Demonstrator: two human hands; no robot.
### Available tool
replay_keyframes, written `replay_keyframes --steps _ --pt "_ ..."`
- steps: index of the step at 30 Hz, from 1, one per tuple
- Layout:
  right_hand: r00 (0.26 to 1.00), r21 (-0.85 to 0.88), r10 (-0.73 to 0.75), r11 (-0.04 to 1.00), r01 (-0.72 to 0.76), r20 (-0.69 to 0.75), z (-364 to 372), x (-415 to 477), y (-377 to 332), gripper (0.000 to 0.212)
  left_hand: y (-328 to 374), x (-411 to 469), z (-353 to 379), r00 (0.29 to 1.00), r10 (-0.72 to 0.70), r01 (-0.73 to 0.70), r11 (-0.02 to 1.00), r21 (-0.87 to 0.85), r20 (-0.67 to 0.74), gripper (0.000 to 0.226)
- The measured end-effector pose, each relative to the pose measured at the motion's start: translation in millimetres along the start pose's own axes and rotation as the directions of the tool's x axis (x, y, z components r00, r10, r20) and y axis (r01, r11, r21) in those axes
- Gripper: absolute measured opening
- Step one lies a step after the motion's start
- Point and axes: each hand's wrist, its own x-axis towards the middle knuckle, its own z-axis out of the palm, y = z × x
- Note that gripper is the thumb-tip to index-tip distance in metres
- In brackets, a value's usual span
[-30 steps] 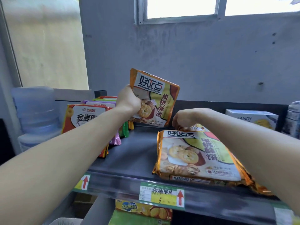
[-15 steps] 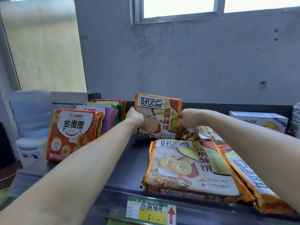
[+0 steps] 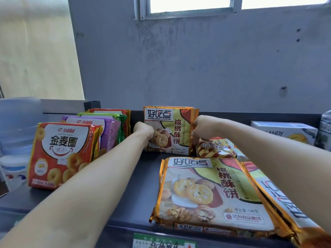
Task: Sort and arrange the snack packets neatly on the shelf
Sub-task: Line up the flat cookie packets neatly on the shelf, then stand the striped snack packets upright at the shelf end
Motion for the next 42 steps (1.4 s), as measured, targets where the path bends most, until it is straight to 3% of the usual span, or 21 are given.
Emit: replay_keyframes --steps 3,9,13,15,17,19,21,24,29,33,36,42 --pt "1.000 0.000 0.011 1.000 -0.011 -0.022 -1 -1 1 0.022 0 2 -1 1.000 -0.016 0.017 0.998 0.059 -0.013 0.037" --pt "0.975 -0.001 0.082 0.996 -0.084 -0.205 -19 -4 18 0.029 7 -7 -4 0.999 -0.029 0.034 0.986 0.162 -0.030 0.044" --pt "0.960 0.048 0.156 0.988 -0.149 -0.232 -36 -20 39 0.025 21 -31 -1 0.985 0.101 -0.057 0.958 0.282 -0.142 0.063" --pt "0.956 0.061 0.173 0.985 -0.163 -0.238 -41 -28 47 0.022 30 -44 4 0.977 0.167 -0.122 0.948 0.295 -0.132 0.058" --pt "0.955 0.079 0.187 0.982 -0.174 -0.231 -44 -38 51 0.021 35 -53 9 0.977 0.212 -0.198 0.945 0.262 -0.028 0.040" --pt "0.954 0.097 0.197 0.979 -0.180 -0.224 -48 -46 54 0.022 41 -67 12 0.973 0.185 -0.215 0.944 0.252 0.137 0.026" --pt "0.956 0.114 0.200 0.977 -0.179 -0.217 -51 -55 57 0.023 45 -78 15 0.954 0.125 -0.192 0.953 0.236 0.273 0.026" --pt "0.959 0.107 0.195 0.979 -0.175 -0.208 -54 -68 60 0.025 52 -95 22 0.920 0.113 -0.199 0.959 0.202 0.374 0.023" --pt "0.964 0.121 0.182 0.980 -0.161 -0.194 -55 -84 68 0.027 54 -111 40 0.913 0.016 -0.169 0.924 0.342 0.408 0.034" --pt "0.970 0.132 0.167 0.981 -0.145 -0.176 -56 -88 74 0.026 52 -116 51 0.904 -0.102 -0.160 0.820 0.549 0.415 0.051" --pt "0.974 0.131 0.153 0.983 -0.132 -0.169 -56 -89 80 0.027 50 -116 56 0.897 -0.174 -0.126 0.780 0.612 0.406 0.064" --pt "0.979 0.136 0.130 0.985 -0.109 -0.158 -55 -91 90 0.027 50 -114 67 0.916 -0.165 -0.096 0.796 0.598 0.367 0.034"
